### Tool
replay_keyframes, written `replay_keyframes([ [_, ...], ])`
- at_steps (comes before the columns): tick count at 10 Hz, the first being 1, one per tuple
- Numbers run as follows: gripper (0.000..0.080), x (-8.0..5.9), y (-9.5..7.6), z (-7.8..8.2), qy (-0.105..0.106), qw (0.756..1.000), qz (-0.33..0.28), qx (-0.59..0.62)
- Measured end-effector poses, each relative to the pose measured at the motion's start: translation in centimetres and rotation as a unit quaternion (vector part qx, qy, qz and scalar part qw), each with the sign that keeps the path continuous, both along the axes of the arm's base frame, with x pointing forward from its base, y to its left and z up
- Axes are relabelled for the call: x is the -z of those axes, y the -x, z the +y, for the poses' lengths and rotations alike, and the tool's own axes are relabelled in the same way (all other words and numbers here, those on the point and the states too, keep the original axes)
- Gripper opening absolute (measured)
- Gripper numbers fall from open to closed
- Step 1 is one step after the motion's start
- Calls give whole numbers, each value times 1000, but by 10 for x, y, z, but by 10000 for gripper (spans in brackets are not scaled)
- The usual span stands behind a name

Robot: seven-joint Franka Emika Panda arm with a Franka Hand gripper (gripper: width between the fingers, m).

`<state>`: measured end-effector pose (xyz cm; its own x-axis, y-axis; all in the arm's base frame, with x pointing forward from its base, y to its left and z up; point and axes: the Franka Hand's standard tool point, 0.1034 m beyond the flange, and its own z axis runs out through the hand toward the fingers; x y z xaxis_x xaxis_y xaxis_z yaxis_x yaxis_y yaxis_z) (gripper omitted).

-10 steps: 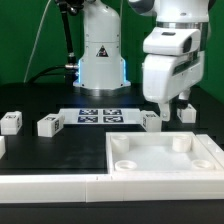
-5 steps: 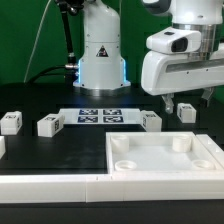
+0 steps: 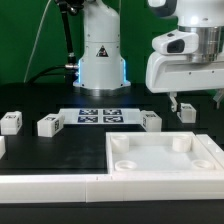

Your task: Assemble one leg

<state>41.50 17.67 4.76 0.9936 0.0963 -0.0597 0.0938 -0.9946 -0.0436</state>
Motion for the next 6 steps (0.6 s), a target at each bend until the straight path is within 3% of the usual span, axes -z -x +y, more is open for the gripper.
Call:
replay_keyframes([
  [2,649,1,17,8,0,1000,8,-13],
  [3,649,2,18,5,6,999,29,-16],
  [6,649,1,19,0,36,988,149,-27],
])
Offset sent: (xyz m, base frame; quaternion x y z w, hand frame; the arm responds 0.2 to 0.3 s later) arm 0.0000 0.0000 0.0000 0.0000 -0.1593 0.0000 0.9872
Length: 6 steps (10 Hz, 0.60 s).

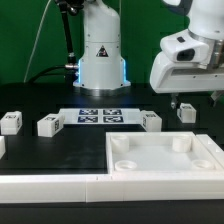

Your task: Assemble one leg

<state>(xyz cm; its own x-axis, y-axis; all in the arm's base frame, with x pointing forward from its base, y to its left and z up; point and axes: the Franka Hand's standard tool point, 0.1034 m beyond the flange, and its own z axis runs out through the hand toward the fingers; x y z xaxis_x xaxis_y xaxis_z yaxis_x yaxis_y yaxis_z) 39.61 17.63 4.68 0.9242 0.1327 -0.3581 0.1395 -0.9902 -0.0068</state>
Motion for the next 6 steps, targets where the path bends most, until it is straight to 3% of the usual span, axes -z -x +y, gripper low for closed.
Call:
replay_keyframes([
  [3,649,5,5,-3,15,993,117,4],
  [6,649,23,45,4,27,973,230,4],
])
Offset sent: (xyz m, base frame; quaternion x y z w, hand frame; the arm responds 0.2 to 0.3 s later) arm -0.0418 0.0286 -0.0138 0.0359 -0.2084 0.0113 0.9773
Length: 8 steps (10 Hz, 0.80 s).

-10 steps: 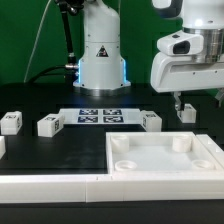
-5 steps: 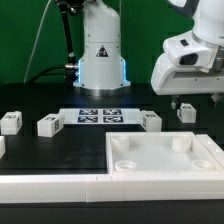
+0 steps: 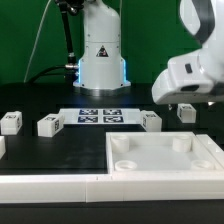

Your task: Assemble one leg

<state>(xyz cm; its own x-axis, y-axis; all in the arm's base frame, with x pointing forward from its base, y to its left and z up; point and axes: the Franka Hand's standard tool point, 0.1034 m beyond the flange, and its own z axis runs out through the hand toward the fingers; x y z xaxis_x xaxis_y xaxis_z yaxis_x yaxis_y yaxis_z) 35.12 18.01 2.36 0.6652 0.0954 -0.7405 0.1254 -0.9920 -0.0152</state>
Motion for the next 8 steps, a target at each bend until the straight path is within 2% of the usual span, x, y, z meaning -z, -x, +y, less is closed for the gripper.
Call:
replay_keyframes([
  [1,649,7,3,-1,-1,1000,-5,3],
  [3,649,13,18,-3,10,1000,5,6],
  [6,649,13,19,-4,11,1000,16,5],
  [8,649,13,30,-6,22,997,78,-2],
])
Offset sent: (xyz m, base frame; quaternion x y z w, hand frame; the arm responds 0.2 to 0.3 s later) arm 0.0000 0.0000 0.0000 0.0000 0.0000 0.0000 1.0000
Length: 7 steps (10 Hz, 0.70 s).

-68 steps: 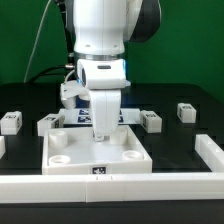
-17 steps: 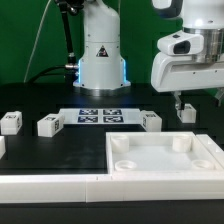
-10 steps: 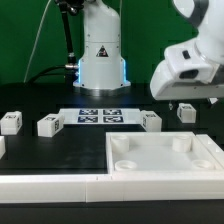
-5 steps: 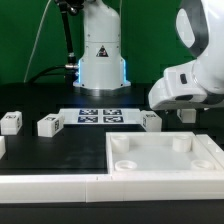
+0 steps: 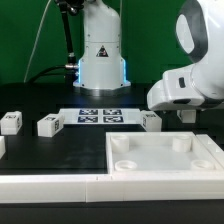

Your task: Assemble one leg

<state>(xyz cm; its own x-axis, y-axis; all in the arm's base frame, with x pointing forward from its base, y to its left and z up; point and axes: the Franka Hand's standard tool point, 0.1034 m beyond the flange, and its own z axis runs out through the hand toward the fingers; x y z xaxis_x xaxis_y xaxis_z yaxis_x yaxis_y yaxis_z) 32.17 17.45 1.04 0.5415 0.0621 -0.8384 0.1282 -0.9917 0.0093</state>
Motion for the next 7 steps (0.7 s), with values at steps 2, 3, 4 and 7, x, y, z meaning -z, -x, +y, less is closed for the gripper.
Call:
replay_keyframes([
  [2,649,3,3,1,12,998,54,-2],
  [3,649,3,3,2,11,999,50,-3],
  [4,622,3,4,2,11,999,50,-4],
  [7,443,3,3,2,11,999,50,-4],
])
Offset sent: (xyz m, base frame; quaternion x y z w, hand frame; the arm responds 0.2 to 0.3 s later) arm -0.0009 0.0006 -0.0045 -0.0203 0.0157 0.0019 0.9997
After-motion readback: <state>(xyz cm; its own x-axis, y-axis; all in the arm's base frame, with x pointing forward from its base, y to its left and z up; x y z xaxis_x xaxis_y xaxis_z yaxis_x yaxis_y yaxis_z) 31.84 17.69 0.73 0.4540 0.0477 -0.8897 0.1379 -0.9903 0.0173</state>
